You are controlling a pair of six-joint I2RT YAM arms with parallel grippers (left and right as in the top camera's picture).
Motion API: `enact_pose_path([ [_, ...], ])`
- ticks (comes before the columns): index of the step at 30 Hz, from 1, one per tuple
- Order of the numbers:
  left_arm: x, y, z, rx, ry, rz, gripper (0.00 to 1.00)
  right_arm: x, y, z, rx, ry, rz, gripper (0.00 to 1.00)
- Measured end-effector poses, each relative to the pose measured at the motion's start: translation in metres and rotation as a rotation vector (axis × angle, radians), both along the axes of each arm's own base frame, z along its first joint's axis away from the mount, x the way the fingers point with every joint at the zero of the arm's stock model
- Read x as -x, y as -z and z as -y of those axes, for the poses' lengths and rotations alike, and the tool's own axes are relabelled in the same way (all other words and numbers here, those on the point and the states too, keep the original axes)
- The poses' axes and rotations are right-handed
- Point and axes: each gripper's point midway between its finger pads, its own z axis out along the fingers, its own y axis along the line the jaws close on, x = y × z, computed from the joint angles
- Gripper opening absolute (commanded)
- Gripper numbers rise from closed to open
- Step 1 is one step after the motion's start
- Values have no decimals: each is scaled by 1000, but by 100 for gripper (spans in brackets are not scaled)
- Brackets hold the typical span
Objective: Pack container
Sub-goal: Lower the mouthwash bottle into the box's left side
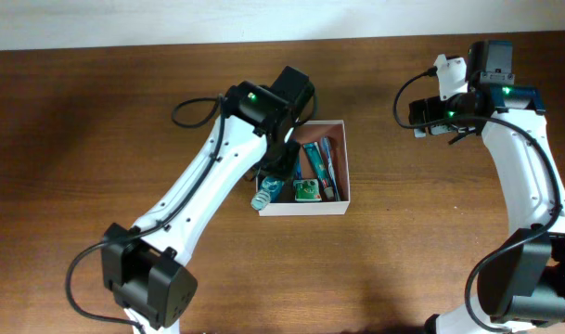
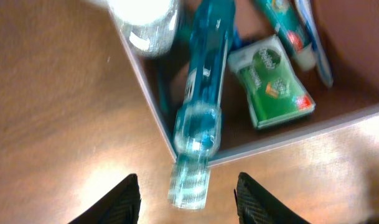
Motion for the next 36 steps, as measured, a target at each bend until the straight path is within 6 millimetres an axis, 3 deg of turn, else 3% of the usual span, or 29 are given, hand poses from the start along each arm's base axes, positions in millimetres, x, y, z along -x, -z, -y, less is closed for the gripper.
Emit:
enact_pose_path([
  [4, 6, 4, -4, -14, 0, -23, 51, 0, 0, 0, 0, 0, 0, 99],
  [8, 15, 21, -10, -45, -2, -73, 57, 0, 0, 0, 1, 0, 0, 98],
  [17, 30, 53, -19, -89, 0, -141, 57, 0, 0, 0, 0, 0, 0, 98],
  [28, 30, 58, -17, -80, 0, -140, 57, 0, 0, 0, 1, 0, 0, 98],
  [36, 40, 70, -24, -107, 0, -182, 57, 0, 0, 0, 0, 0, 0, 98],
])
